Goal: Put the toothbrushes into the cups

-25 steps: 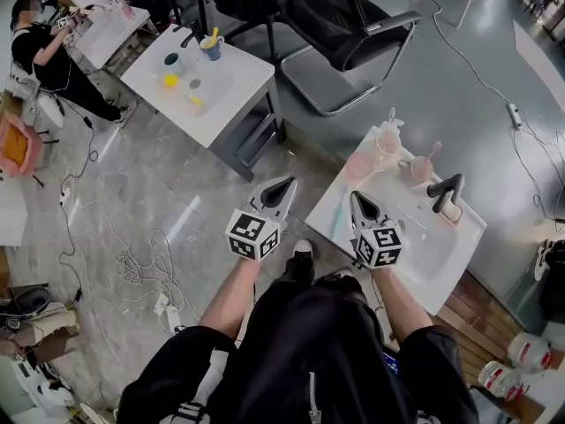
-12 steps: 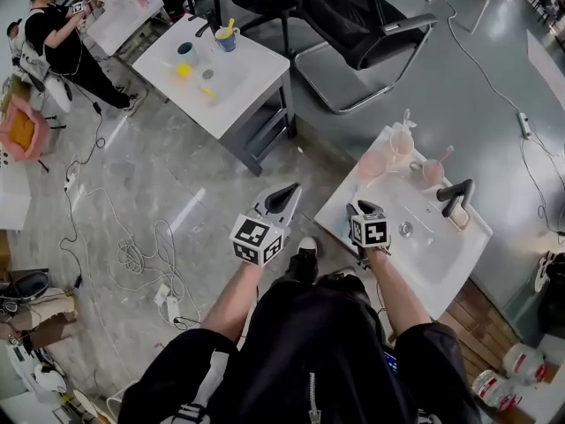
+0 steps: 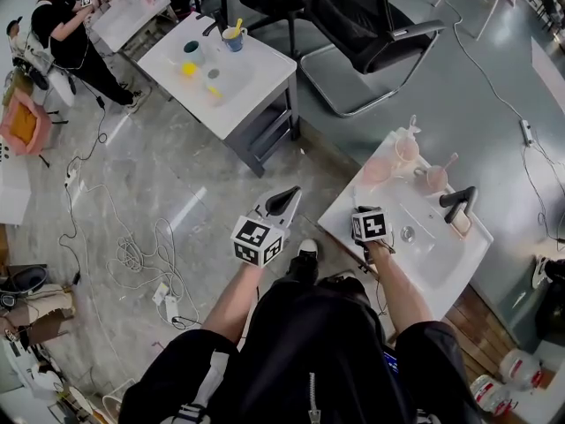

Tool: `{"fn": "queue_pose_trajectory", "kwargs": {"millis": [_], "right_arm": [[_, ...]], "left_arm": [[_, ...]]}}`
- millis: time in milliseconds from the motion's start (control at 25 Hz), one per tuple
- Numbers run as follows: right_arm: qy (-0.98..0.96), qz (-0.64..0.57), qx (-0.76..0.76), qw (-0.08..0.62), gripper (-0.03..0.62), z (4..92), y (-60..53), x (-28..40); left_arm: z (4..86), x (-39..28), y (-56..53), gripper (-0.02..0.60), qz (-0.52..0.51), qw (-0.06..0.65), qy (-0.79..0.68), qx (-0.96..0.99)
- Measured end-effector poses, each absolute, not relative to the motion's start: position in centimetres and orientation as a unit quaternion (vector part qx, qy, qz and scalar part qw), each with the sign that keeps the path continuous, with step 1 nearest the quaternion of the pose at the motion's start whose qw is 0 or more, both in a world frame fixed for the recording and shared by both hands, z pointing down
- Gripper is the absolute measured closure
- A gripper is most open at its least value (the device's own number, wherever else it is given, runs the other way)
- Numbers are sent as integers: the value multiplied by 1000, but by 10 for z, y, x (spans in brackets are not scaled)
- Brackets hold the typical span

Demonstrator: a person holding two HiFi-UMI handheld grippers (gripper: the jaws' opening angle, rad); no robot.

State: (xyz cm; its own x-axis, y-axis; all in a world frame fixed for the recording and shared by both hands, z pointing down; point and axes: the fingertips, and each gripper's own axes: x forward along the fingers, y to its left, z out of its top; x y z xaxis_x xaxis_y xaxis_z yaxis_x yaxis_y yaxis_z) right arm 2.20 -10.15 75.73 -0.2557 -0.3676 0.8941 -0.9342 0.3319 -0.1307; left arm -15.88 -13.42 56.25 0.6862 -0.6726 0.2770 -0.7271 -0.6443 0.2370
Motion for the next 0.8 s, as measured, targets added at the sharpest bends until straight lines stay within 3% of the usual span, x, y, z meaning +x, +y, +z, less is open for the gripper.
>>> {"fn": "queue_pose_trajectory", "kwargs": {"millis": [440, 800], "right_arm": [[-709, 359, 451, 406, 553, 758, -103, 24], [-751, 345, 453, 334, 552, 728, -107, 12]], "left_arm": [[563, -150, -144, 581, 86, 164, -375, 908], [557, -144, -147, 581, 85, 161, -366, 913]]}}
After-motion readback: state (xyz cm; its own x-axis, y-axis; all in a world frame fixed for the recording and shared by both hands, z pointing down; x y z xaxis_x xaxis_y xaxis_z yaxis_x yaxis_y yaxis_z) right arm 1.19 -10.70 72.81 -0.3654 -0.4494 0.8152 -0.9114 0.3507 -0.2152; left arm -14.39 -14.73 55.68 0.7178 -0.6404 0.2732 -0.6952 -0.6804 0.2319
